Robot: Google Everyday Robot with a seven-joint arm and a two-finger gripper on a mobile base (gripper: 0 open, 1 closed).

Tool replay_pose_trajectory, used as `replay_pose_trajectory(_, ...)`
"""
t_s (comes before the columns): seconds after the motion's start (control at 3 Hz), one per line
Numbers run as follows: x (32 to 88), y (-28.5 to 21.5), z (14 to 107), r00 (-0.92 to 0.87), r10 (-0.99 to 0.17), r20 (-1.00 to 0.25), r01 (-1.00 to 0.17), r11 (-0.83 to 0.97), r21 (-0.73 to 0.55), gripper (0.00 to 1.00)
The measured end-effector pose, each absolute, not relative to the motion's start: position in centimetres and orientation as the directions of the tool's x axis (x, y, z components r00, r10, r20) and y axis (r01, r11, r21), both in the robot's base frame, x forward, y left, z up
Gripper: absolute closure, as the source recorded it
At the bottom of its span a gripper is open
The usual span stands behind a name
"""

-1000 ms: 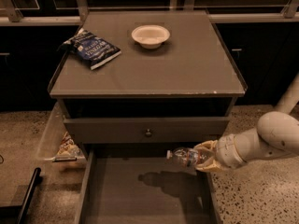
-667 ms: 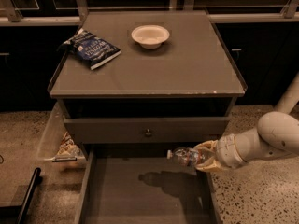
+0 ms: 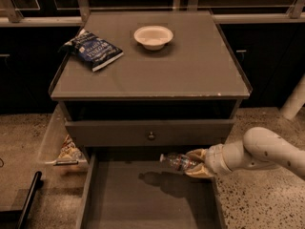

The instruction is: Place water bottle into middle drawer

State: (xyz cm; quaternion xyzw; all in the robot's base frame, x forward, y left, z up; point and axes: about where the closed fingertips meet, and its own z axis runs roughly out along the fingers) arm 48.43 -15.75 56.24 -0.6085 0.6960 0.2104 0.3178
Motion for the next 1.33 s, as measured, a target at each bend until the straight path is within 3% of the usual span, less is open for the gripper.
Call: replay_pose_trajectory(1.33,49.6,-10.4,40.8,-0.051,-0.720,-0.692,-0.992,0.119,-0.051,1.00)
